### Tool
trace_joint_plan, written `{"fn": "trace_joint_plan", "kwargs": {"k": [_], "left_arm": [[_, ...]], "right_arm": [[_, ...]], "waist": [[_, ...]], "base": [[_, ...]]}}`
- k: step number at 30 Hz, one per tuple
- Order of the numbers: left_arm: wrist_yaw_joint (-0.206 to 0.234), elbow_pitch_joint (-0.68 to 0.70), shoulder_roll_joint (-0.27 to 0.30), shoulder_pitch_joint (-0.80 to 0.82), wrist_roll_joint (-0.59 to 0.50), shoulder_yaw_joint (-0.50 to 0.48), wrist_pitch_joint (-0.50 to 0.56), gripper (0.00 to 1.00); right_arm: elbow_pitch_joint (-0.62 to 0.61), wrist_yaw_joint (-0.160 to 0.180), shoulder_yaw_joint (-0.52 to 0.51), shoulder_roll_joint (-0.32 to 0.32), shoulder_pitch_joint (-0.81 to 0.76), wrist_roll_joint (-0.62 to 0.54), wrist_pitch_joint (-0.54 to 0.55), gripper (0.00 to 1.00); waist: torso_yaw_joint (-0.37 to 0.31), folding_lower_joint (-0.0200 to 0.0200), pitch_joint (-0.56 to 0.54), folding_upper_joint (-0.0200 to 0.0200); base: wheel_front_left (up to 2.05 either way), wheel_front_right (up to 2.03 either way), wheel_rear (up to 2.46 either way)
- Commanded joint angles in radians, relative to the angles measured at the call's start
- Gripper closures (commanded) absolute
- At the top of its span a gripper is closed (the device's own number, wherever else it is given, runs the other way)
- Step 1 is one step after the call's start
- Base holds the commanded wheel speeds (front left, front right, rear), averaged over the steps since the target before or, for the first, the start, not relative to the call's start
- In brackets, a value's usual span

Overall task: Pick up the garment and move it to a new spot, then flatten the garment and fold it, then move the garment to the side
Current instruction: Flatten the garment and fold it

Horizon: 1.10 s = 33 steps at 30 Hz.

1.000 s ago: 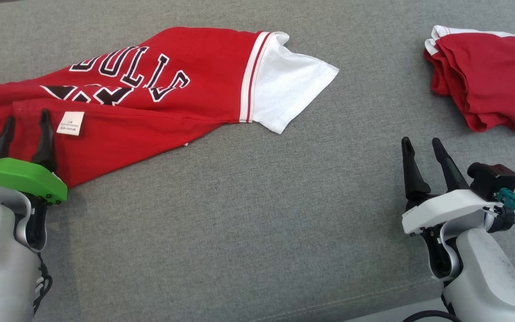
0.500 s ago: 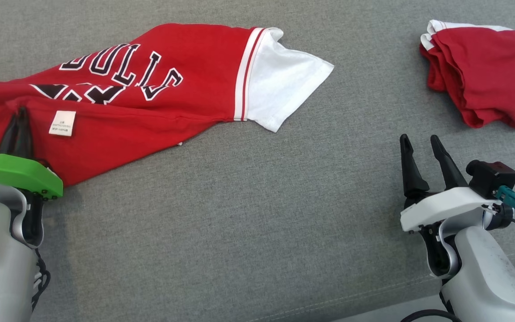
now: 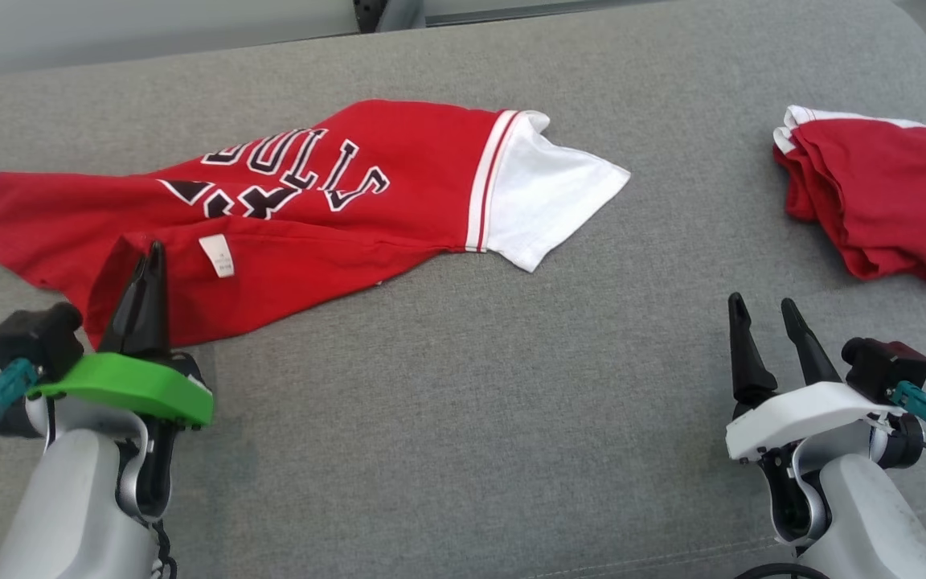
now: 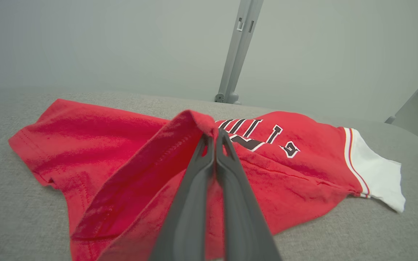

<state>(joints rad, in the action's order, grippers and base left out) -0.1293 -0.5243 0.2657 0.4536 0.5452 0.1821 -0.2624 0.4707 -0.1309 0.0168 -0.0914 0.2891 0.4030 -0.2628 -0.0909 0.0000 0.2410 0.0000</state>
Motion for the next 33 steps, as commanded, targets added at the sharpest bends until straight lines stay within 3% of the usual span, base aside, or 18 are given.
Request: {"fn": "trace_joint_plan", "kwargs": {"k": [1, 10, 19, 20, 21, 22, 26, 33], "left_arm": [[-0.002, 0.017, 0.001, -0.037, -0.009, -0.01, -0.003, 1.0], [-0.002, 0.165, -0.089, -0.309, 0.003, -0.059, -0.001, 1.0], [-0.002, 0.055, -0.101, -0.419, 0.012, -0.095, -0.001, 1.0], [-0.002, 0.032, -0.104, -0.419, 0.013, -0.1, -0.001, 0.91], [-0.002, 0.011, -0.104, -0.414, 0.003, -0.102, -0.001, 0.55], [-0.002, -0.003, -0.11, -0.404, 0.002, -0.111, -0.001, 0.0], [-0.002, -0.075, -0.136, -0.38, -0.033, -0.147, -0.001, 0.0], [-0.002, -0.029, -0.192, -0.371, -0.13, -0.19, -0.001, 0.0]], "right_arm": [[0.003, 0.001, -0.004, 0.001, -0.018, 0.004, -0.002, 0.0], [0.02, 0.001, -0.031, 0.011, -0.08, 0.012, -0.002, 0.0], [0.039, 0.001, -0.026, -0.007, -0.1, 0.005, -0.002, 0.0], [0.041, 0.001, -0.021, -0.009, -0.101, 0.004, -0.002, 0.0], [0.043, 0.001, -0.017, -0.01, -0.102, 0.004, -0.002, 0.0], [0.044, 0.001, -0.016, -0.012, -0.102, 0.005, -0.002, 0.0], [0.044, 0.001, -0.001, -0.016, -0.084, 0.009, -0.002, 0.0], [0.045, 0.001, 0.025, -0.035, -0.017, 0.005, -0.002, 0.0]], "waist": [[0.069, 0.0, -0.084, 0.0], [0.12, 0.0, -0.157, 0.0], [0.142, 0.0, -0.178, 0.0], [0.144, 0.0, -0.178, 0.0], [0.146, 0.0, -0.177, 0.0], [0.149, 0.0, -0.176, 0.0], [0.16, 0.0, -0.162, 0.0], [0.211, 0.0, -0.098, 0.0]], "base": [[0.0, 0.0, 0.0], [0.0, 0.0, 0.0], [0.0, 0.0, 0.0], [0.0, 0.0, 0.0], [0.0, 0.0, 0.0], [0.0, 0.0, 0.0], [0.0, 0.0, 0.0], [0.0, 0.0, 0.0]]}}
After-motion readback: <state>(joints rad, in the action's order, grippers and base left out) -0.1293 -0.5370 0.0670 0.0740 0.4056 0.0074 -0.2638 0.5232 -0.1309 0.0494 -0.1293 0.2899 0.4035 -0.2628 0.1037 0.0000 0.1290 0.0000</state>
